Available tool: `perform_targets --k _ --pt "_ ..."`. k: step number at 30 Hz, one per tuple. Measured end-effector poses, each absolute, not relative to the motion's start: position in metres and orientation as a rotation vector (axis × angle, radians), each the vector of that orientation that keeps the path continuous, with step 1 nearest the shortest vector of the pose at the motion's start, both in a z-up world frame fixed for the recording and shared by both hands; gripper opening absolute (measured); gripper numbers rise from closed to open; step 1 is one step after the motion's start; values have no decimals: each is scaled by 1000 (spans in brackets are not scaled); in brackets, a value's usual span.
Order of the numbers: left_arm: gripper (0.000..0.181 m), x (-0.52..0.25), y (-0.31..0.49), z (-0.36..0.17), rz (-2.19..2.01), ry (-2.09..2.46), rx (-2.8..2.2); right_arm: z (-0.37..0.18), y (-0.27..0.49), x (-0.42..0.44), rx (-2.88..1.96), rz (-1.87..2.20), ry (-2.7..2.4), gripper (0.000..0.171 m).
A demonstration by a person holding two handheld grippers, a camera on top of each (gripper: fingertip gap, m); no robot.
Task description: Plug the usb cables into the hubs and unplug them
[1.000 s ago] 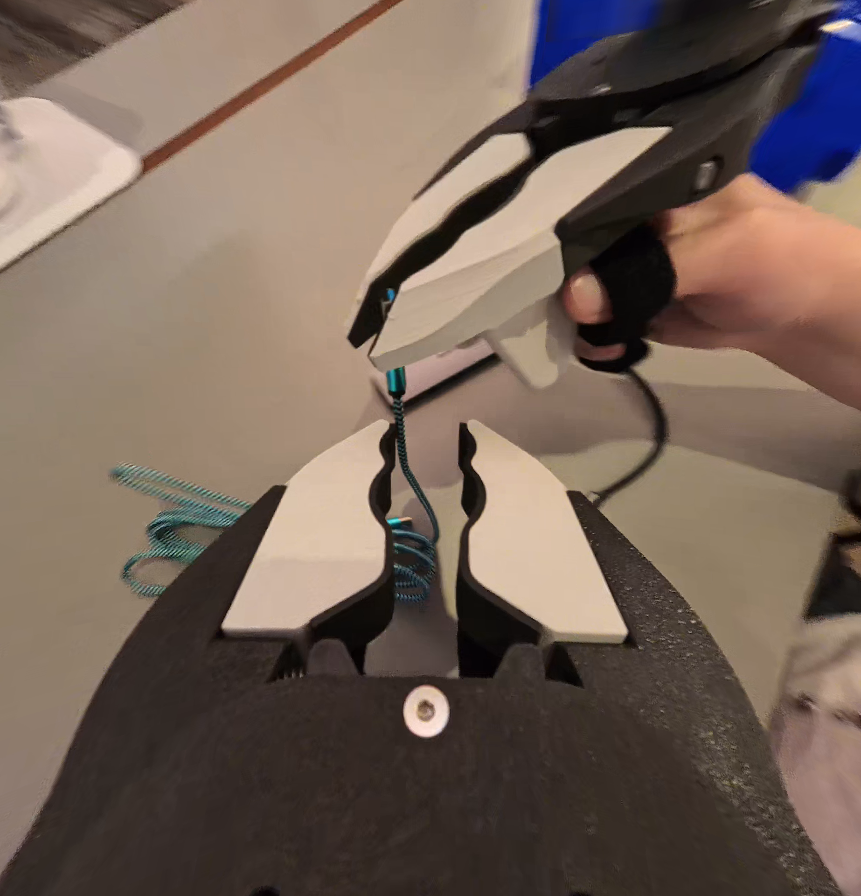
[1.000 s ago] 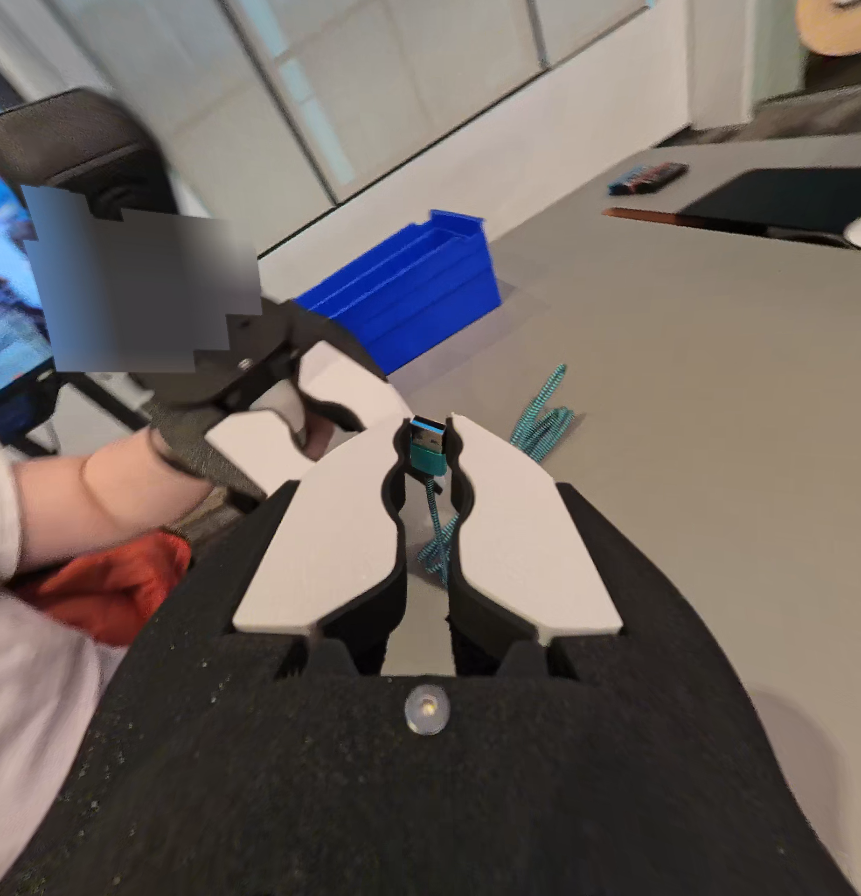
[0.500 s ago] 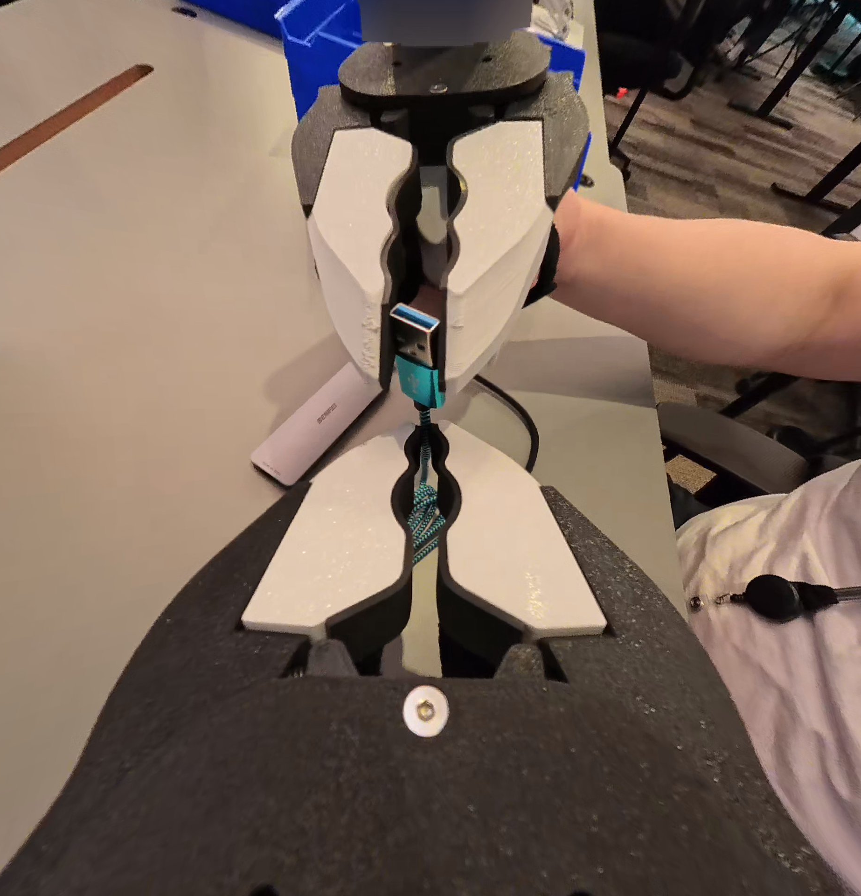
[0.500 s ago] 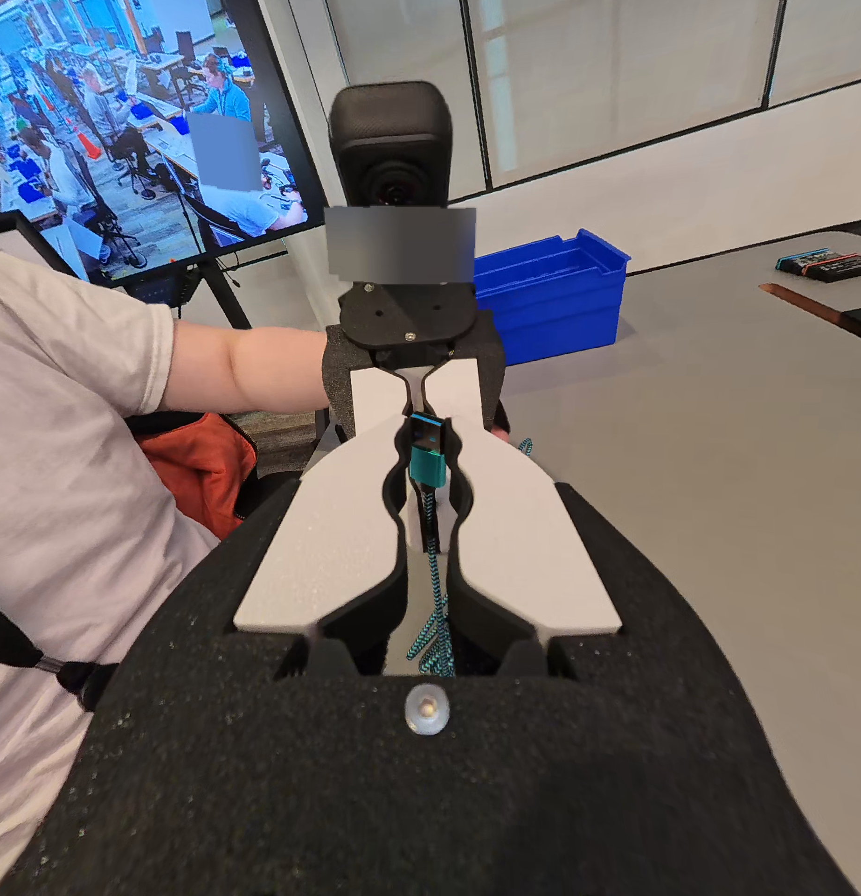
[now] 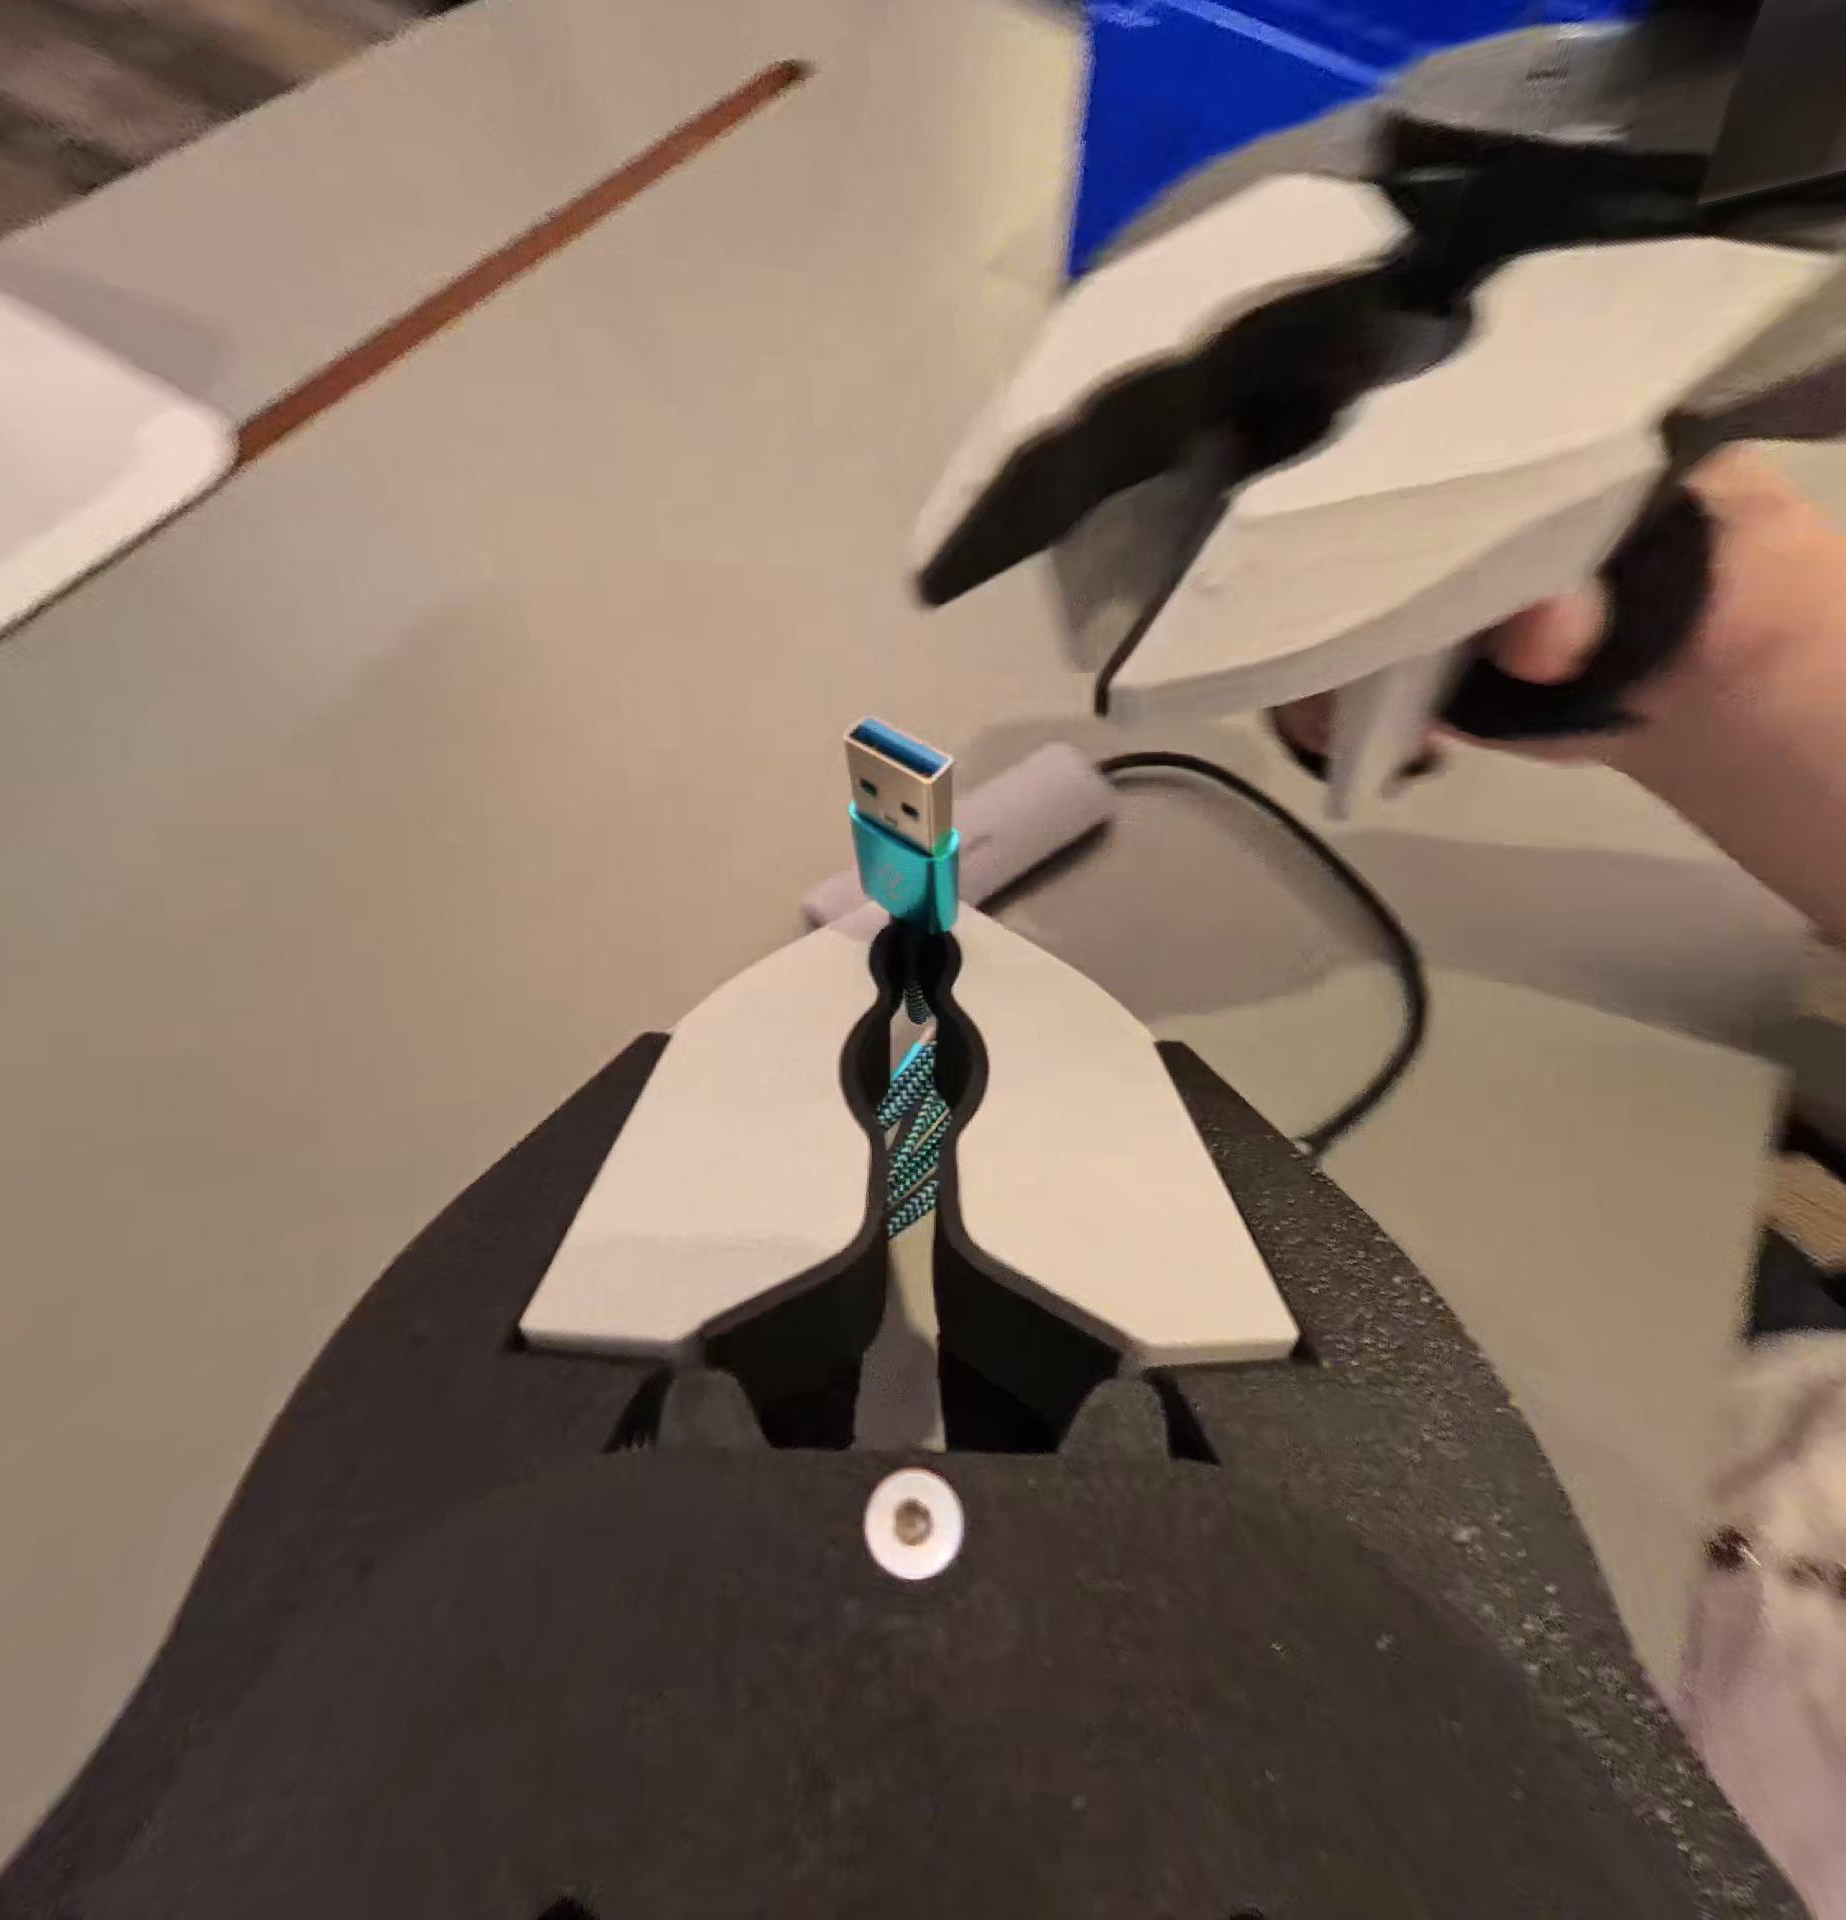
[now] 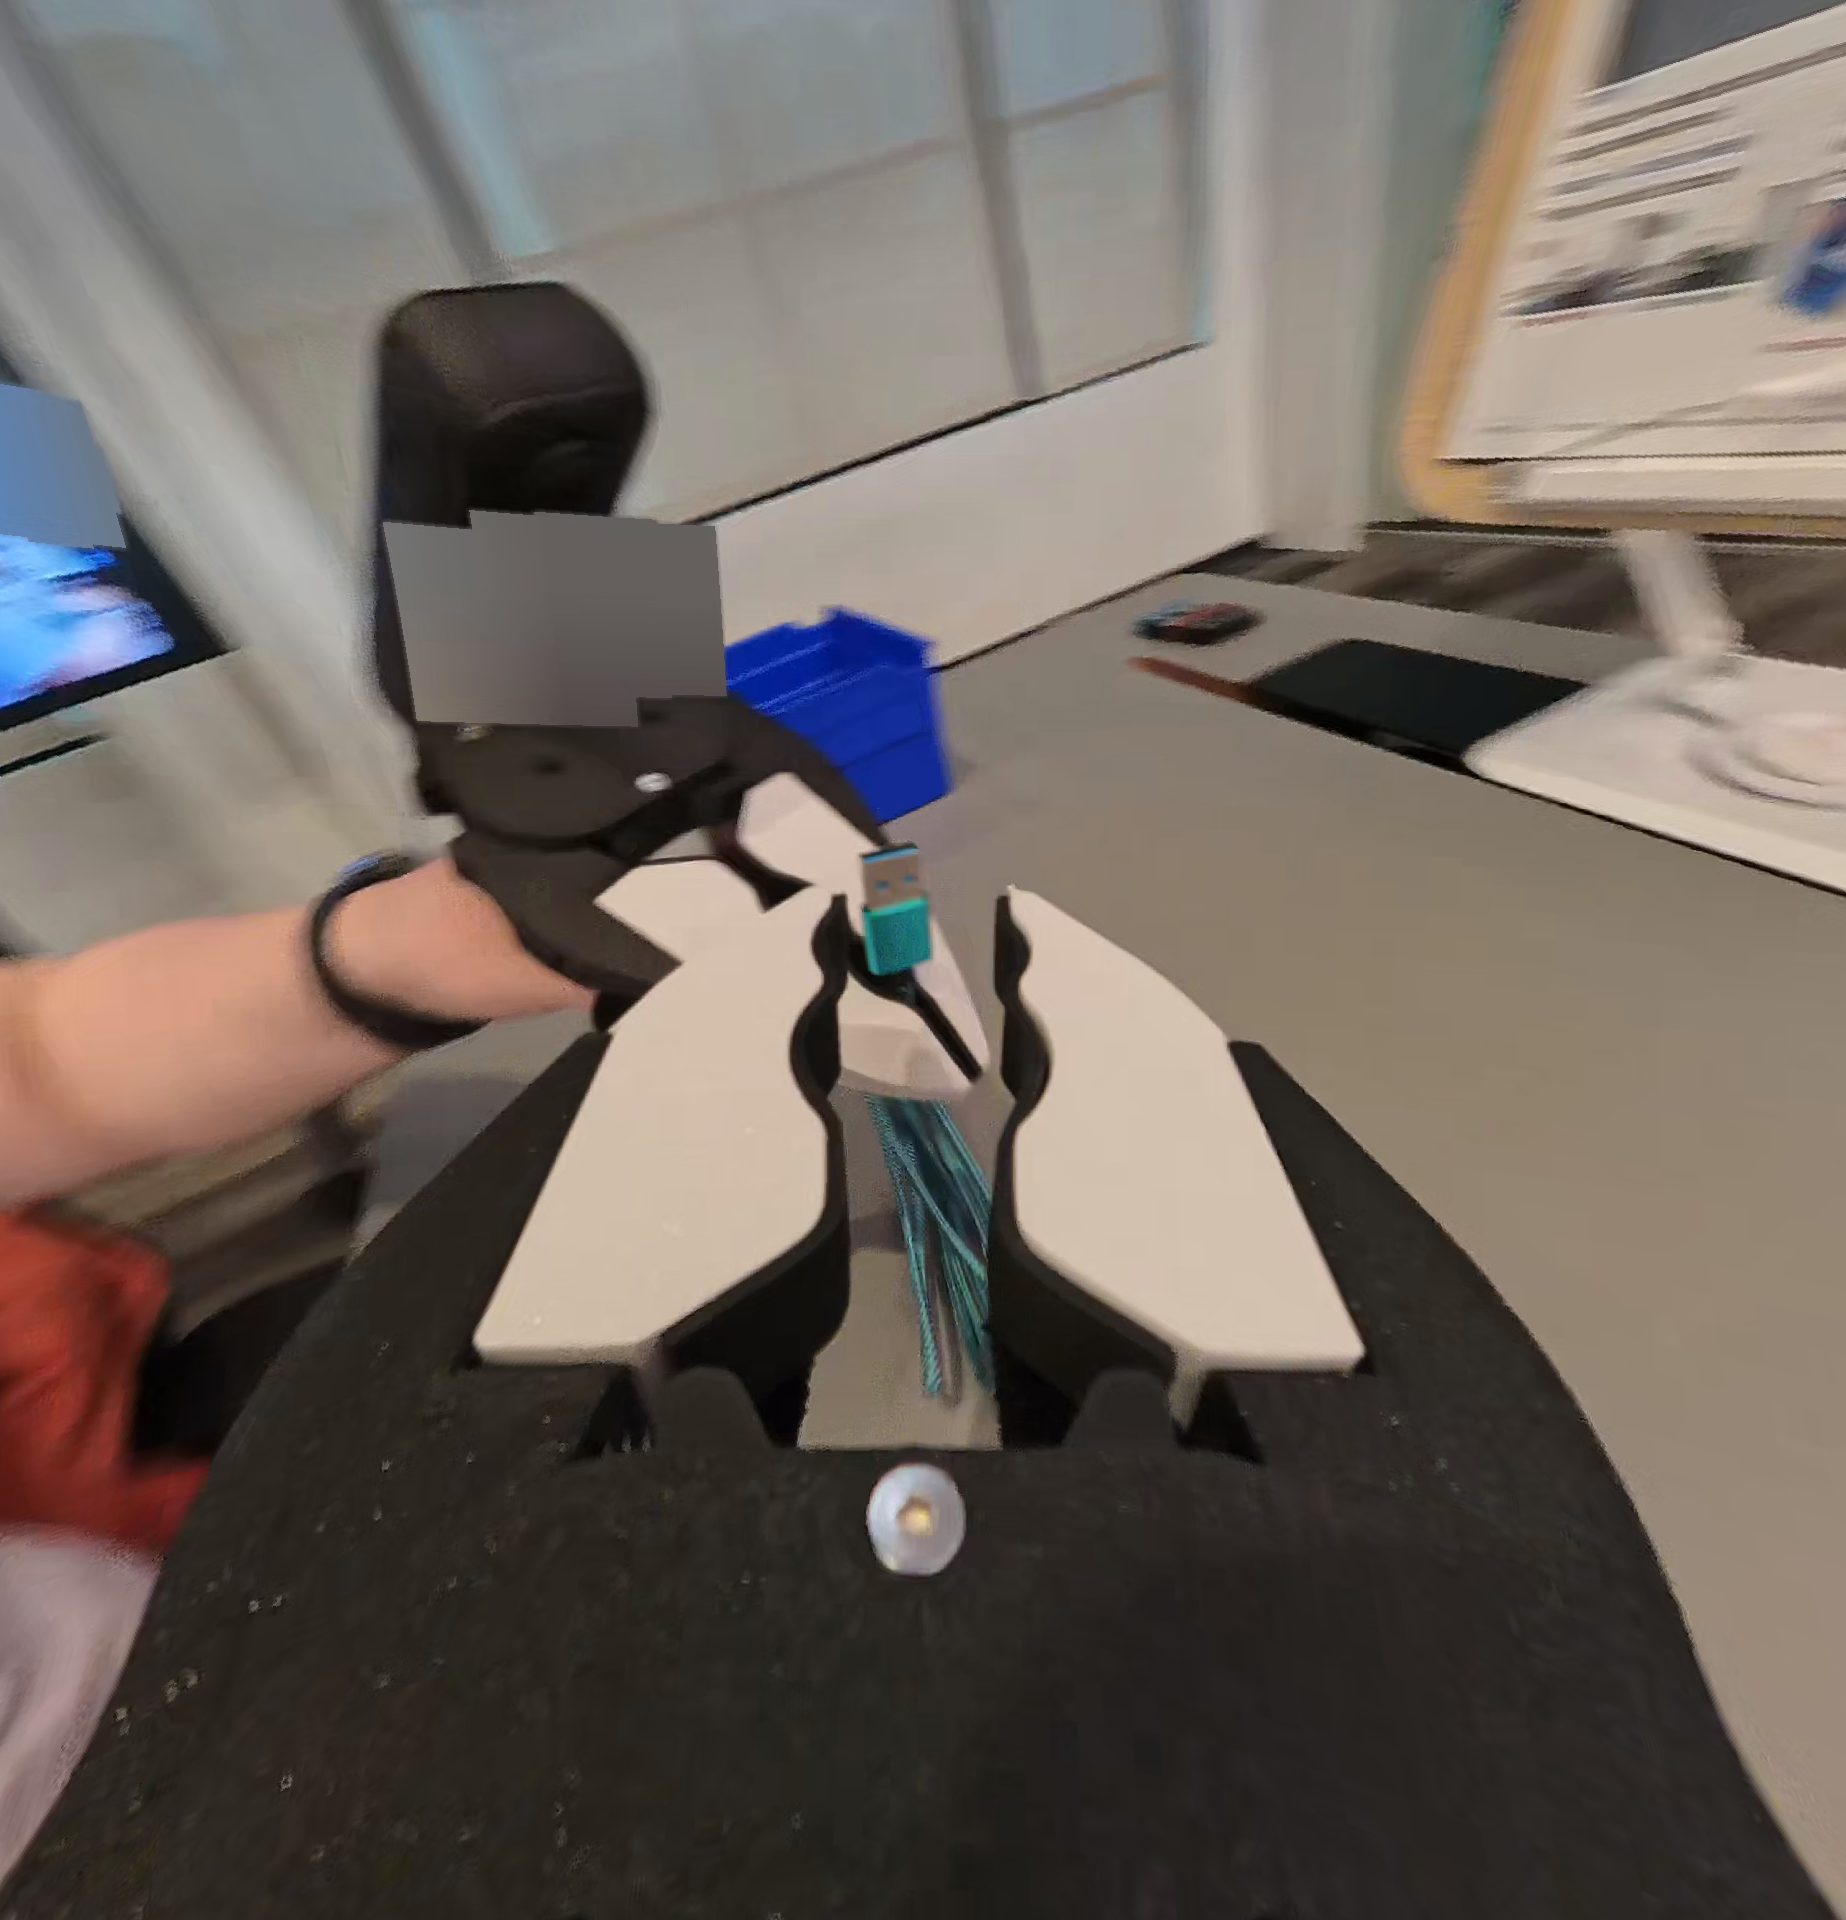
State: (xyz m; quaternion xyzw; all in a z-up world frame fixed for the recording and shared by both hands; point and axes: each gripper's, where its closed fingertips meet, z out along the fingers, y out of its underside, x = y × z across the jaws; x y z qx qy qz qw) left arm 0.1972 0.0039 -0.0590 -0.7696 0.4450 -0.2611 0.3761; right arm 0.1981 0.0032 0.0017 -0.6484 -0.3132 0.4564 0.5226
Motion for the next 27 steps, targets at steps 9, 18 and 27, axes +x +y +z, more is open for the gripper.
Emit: perform_targets --k 9,18,27 --pt "2 186 26 -58 -357 1037 -2009 -11 18 180 -1737 790 -474 24" --pt "2 188 33 -57 -263 1036 -1998 -21 28 176 -1770 821 -460 8" --pt "20 201 2 -46 -609 1163 -1897 -6 11 182 -1597 1262 -612 6"
